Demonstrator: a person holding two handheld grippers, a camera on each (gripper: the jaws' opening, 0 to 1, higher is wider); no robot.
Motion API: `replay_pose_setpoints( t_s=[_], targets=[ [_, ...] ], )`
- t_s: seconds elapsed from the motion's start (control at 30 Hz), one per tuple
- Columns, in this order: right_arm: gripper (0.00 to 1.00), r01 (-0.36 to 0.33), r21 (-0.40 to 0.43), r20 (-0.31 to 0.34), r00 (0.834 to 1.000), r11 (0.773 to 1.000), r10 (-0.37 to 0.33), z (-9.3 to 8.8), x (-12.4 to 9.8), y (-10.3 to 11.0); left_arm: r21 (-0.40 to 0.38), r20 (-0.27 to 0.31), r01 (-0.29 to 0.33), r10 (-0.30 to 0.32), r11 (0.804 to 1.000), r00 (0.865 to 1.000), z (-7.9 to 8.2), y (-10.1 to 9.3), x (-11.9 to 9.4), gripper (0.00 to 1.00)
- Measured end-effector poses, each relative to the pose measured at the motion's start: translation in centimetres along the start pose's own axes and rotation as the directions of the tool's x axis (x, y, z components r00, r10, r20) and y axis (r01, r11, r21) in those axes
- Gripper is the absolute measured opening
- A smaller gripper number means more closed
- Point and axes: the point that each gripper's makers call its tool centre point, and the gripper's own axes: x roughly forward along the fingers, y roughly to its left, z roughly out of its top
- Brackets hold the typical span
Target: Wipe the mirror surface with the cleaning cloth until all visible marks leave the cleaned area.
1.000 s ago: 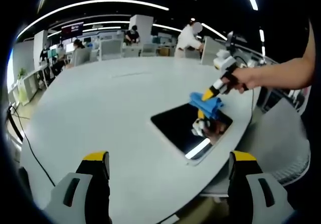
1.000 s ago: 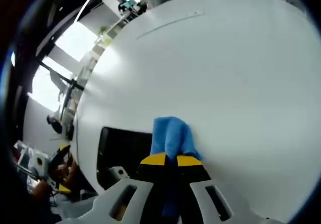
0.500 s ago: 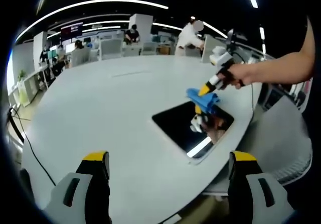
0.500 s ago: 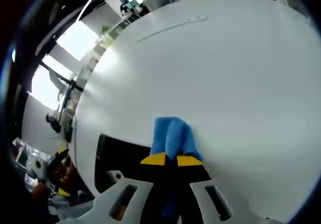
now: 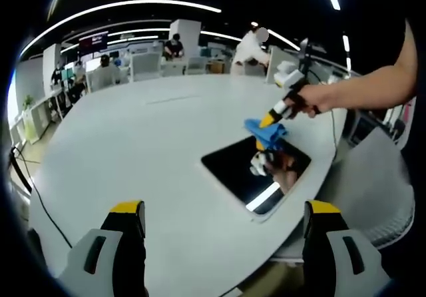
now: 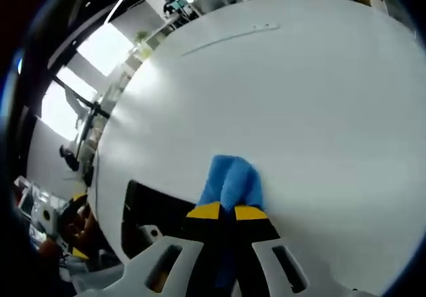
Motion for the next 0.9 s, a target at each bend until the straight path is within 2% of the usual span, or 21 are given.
replay_pose_setpoints(
  t_s=[0.23, 0.4, 0.67, 0.8, 0.9],
  targets=[
    [0.00, -0.005, 0.000, -0.005, 1.000, 1.000, 0.005, 0.0, 0.0, 0.1, 0.003, -0.013, -0.001, 0.001, 1.000, 1.000, -0.4, 0.0, 0.1, 0.99],
    [0.00, -0.031, 0.008, -0.008, 0.999, 0.999, 0.031, 0.0, -0.5, 0.2, 0.005, -0.007, -0.001, 0.001, 1.000, 1.000, 0.1, 0.0, 0.1, 0.99],
    [0.00, -0.055, 0.004, 0.021, 0.998, 0.998, 0.055, 0.6, -3.5, -0.2, 0.010, -0.010, 0.006, -0.006, 1.000, 1.000, 0.0, -0.3, 0.6, 0.99],
    [0.00, -0.062, 0.015, 0.025, 0.998, 0.998, 0.062, 0.7, -5.5, -1.4, 0.014, -0.014, 0.018, -0.017, 1.000, 1.000, 0.0, -0.7, 1.0, 0.99],
    [0.00, -0.042, 0.008, 0.033, 0.999, 0.999, 0.042, 0.6, -6.7, -2.7, 0.018, -0.012, 0.020, -0.020, 1.000, 1.000, 0.2, -0.8, 1.2, 0.99]
  ],
)
